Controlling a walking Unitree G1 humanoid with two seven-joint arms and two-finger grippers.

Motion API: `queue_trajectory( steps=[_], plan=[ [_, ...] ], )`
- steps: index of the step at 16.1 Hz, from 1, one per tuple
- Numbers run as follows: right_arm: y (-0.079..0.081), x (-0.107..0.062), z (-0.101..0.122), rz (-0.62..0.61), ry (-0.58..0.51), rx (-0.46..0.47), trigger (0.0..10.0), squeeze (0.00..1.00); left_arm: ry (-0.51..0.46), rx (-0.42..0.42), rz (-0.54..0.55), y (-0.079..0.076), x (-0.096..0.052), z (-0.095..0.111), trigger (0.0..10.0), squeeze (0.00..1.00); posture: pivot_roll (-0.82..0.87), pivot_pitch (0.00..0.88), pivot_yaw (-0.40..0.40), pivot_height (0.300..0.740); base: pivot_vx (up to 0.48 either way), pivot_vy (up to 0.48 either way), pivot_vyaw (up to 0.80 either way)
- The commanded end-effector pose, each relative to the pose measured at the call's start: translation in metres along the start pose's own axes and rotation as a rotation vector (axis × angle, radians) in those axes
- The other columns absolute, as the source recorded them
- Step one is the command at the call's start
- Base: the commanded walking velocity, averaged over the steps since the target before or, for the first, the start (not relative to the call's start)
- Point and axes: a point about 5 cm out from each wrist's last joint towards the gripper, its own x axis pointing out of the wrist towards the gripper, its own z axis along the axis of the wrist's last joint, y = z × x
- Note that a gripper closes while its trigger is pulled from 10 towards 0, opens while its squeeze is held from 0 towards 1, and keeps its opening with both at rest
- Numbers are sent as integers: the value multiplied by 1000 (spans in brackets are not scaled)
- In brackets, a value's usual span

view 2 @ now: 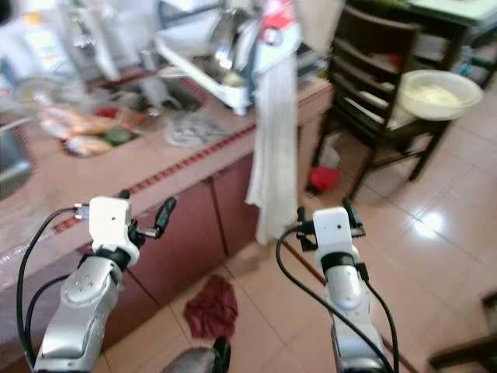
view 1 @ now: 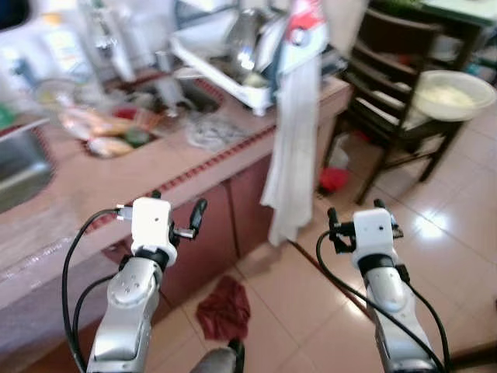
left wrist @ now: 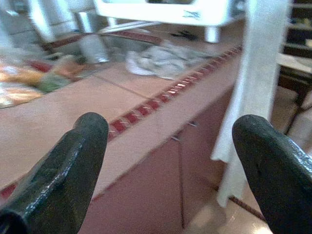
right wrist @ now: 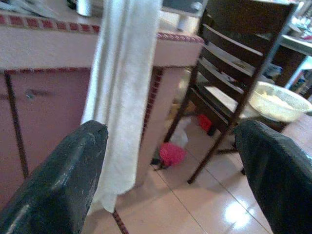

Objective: Kitchen organization

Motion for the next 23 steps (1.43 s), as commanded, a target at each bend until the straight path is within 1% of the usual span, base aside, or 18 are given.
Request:
queue_trajectory(
  steps=[1,4,5,6,8,10,12,13,14,17,18,20,21,23],
  plan=[
    [3,3,6,10,-22,24,10000,0,3,-7,62,12,0,0,10000,0,-7,0,59,740,0,0,800],
    [1,3,7,6,-28,34,10000,0,5,-12,52,9,-1,-1,10000,0,-8,0,57,740,0,0,800],
    [1,3,7,6,-27,42,10000,0,2,0,61,10,0,0,10000,0,-8,0,56,740,0,0,800],
    [4,4,9,30,-41,44,10000,0,-3,6,77,13,0,2,10000,0,-6,0,55,740,0,0,800],
    [6,4,10,34,-44,60,10000,0,2,-5,77,13,1,2,10000,0,-5,0,54,740,0,0,800],
    [8,5,12,48,-49,82,10000,0,-4,20,84,14,2,3,10000,0,-2,0,50,740,0,0,800],
    [8,4,10,53,-42,92,10000,0,1,24,68,12,0,1,10000,0,-2,0,50,740,0,0,800],
    [9,5,10,56,-46,87,10000,0,-22,54,27,6,-1,4,10000,0,2,0,53,740,0,0,800],
    [9,8,15,58,-68,85,10000,0,-23,48,11,3,0,4,10000,0,-2,0,61,740,0,0,800],
    [8,14,21,56,-93,103,10000,0,-17,23,45,7,2,4,10000,0,2,0,60,740,0,404,800],
    [9,14,23,66,-104,114,10000,0,-25,19,50,8,3,6,10000,0,3,0,58,740,0,480,800],
    [10,8,25,78,-130,145,10000,0,-32,11,48,8,2,6,10000,0,4,0,56,740,0,480,0],
    [10,8,24,78,-130,148,10000,0,-33,7,45,7,2,6,10000,0,4,0,56,740,0,480,0],
    [16,7,19,95,-83,160,10000,0,-34,1,36,6,3,6,10000,0,4,0,52,740,0,480,0]
  ],
)
